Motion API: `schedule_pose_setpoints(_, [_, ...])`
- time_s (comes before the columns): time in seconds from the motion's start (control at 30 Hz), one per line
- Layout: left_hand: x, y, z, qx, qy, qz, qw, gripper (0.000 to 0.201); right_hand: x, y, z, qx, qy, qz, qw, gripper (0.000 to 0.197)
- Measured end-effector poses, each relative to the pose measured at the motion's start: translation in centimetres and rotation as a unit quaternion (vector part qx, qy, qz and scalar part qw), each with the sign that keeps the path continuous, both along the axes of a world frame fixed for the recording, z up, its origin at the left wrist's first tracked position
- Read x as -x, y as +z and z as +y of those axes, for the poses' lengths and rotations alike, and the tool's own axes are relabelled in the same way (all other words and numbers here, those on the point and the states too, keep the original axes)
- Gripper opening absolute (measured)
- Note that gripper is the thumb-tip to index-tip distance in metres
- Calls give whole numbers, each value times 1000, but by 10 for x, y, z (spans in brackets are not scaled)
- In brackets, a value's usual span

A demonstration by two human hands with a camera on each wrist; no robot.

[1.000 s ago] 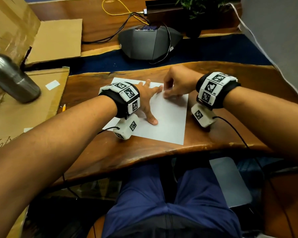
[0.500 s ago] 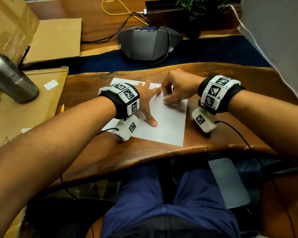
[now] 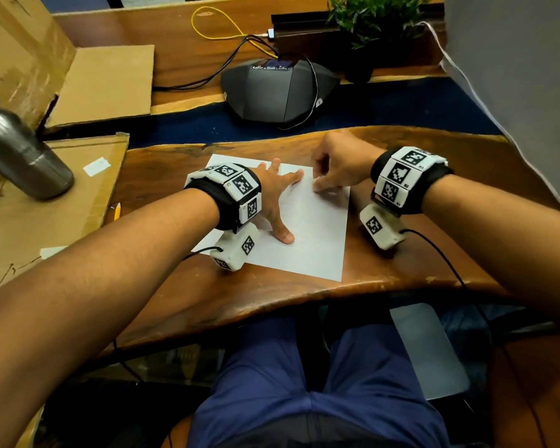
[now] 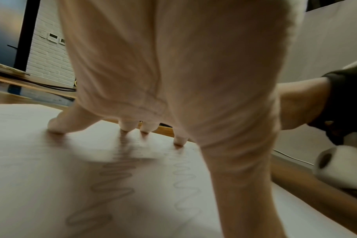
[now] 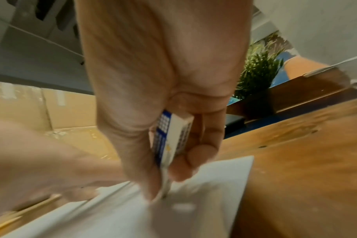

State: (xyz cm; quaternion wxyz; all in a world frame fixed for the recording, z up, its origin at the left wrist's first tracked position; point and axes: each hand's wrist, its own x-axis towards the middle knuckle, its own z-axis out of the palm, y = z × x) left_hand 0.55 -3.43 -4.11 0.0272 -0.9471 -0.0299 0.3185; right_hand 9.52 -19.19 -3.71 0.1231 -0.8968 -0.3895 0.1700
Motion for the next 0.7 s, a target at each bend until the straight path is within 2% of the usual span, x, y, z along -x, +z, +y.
schedule_pose_setpoints(0.1, [0,0,0,0,0,0,1000,148,6,1,1,35,37,33,998,15])
schedule_pose_setpoints(0.23, [0,-3,1,7,-5,-8,1000,149,-3,-2,-5,-19,-26,-36,999,16])
schedule_pose_setpoints(0.37, [1,0,1,6,-2,-5,1000,146,12,-3,-1,23,37,18,999,16])
schedule_pose_setpoints(0.53, [0,-2,2,8,-1,-6,1000,148,-1,-2,-5,-20,-33,-38,999,16])
schedule_pose_setpoints(0.63, [1,0,1,3,-2,-4,1000,146,12,-3,1,22,34,18,999,15])
schedule_pose_setpoints(0.7, [1,0,1,5,-5,-3,1000,146,11,-2,1,25,36,22,999,15])
